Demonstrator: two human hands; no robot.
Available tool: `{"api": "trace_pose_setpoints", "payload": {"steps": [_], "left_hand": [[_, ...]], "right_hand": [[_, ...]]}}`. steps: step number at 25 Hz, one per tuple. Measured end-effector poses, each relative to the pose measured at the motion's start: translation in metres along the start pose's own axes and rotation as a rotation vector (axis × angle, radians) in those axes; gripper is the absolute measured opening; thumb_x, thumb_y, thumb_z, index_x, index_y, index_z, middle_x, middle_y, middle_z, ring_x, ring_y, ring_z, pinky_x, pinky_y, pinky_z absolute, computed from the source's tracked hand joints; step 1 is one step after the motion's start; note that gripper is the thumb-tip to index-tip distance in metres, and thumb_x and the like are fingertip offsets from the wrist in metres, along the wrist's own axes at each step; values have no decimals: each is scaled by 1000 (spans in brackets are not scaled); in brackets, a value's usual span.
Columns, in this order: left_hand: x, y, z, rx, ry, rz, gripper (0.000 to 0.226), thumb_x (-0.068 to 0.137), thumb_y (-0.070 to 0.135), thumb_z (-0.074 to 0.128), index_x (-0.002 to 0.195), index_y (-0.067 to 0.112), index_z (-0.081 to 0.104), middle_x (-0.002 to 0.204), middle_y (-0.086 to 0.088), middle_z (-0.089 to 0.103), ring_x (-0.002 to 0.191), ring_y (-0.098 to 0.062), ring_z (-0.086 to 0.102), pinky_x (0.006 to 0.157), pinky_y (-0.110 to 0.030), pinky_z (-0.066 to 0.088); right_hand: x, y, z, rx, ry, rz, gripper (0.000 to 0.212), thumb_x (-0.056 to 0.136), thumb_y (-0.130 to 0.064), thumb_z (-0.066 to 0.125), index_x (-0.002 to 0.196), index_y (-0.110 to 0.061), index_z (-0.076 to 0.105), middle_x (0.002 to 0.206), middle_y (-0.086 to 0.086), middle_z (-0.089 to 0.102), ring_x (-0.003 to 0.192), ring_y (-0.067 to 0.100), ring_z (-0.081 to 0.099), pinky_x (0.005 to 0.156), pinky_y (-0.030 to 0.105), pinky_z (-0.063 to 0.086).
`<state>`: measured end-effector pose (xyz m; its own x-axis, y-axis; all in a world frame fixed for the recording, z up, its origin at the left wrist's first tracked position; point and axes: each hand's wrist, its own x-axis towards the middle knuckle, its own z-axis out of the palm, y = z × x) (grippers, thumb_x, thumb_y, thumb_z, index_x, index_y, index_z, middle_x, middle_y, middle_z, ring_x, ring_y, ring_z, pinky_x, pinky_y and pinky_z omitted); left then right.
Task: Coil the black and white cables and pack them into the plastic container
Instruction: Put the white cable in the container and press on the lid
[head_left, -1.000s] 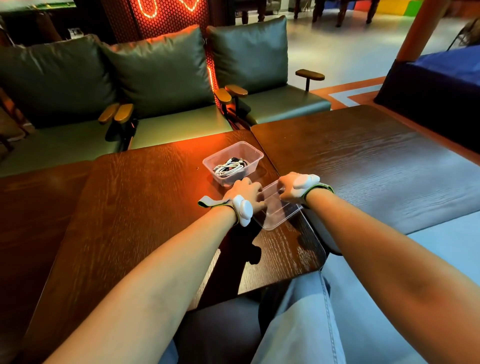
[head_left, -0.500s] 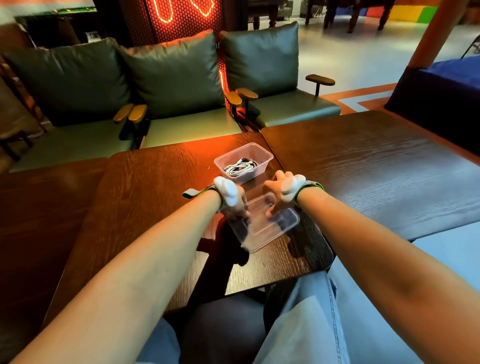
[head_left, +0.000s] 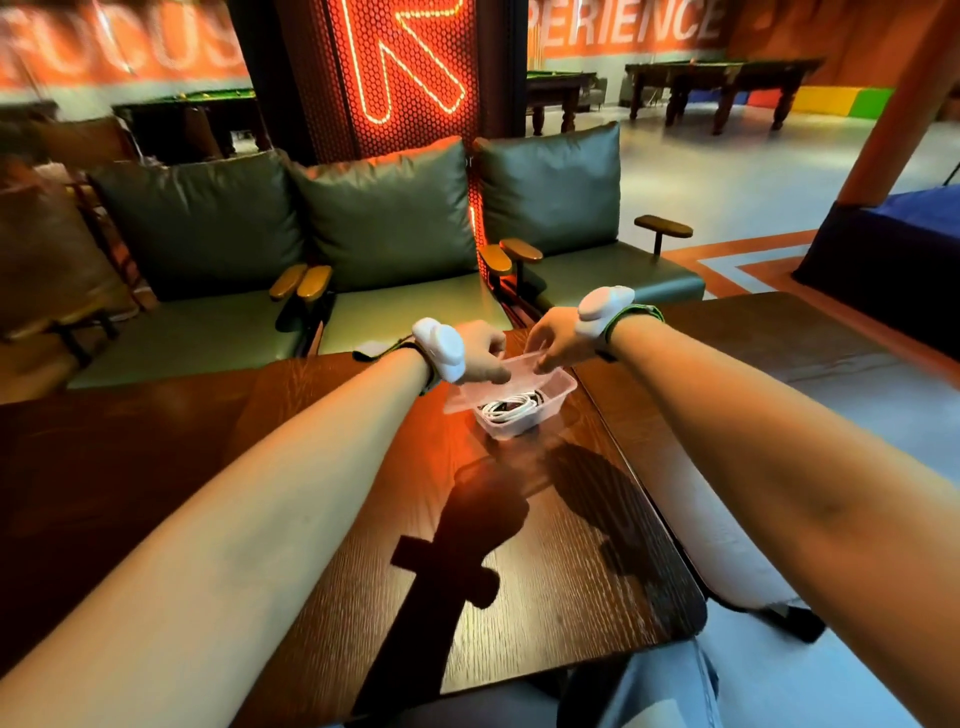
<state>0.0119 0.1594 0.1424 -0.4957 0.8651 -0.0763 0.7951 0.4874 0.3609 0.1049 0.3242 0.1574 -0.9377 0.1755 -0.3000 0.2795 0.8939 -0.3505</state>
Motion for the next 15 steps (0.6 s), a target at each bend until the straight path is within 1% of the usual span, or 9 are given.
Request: {"api": "trace_pose_setpoints", "payload": {"steps": [2,4,7,8,9,11,13,14,15], "left_hand": [[9,-6,2,65,73,22,30,75,20,72,64,20,44,65,2,49,64,-23,45,48,-29,26],[13,-12,11,99,162,29,27,74,20,71,66,20,45,69,0,53,70,-28,52,49,-28,26],[21,-21,34,155,188,48,18,73,23,63,70,21,46,77,-5,58,80,-35,60,56,-32,35],[25,-24,43,179,173,58,15,75,29,61,75,22,48,83,-8,60,83,-36,60,60,-34,40],[27,-28,54,195,156,66,19,78,38,61,83,22,52,88,-9,60,85,-36,59,63,-36,43],[30,-35,76,244,156,70,47,80,65,53,103,26,61,96,-8,59,92,-32,55,68,-38,44],[34,-40,95,291,238,12,71,69,85,41,114,34,64,117,-5,55,115,-31,45,80,-39,40],[36,-42,101,273,259,-39,82,63,91,42,124,38,59,132,-5,49,129,-33,35,90,-44,37],[40,-44,105,226,241,-107,96,56,94,46,135,39,49,146,-7,40,140,-35,26,99,-51,34]], "right_hand": [[3,1,-1,-90,78,6,43,75,-41,72,117,-28,70,111,-2,72,101,20,67,91,41,56],[5,2,4,-160,143,0,53,69,-51,67,119,-35,67,114,-7,71,103,19,66,91,40,55],[22,11,24,-237,154,-19,56,76,-47,67,129,-31,59,130,-1,62,117,23,59,99,40,49],[27,15,31,-237,150,-8,55,79,-47,65,131,-28,57,132,2,58,121,25,56,101,39,45],[31,18,39,-224,147,14,53,83,-49,61,130,-26,56,132,5,55,121,26,54,101,39,42],[36,24,51,-185,143,48,46,90,-50,50,126,-22,56,129,8,52,117,28,53,96,41,40],[40,32,60,-162,153,67,42,96,-46,41,121,-17,58,123,11,57,110,30,56,89,40,43],[41,35,63,-168,170,68,40,98,-45,39,115,-16,59,118,12,61,105,30,58,85,39,45],[41,40,66,-186,189,68,36,98,-44,41,108,-16,60,115,12,64,101,31,60,81,38,47]]}}
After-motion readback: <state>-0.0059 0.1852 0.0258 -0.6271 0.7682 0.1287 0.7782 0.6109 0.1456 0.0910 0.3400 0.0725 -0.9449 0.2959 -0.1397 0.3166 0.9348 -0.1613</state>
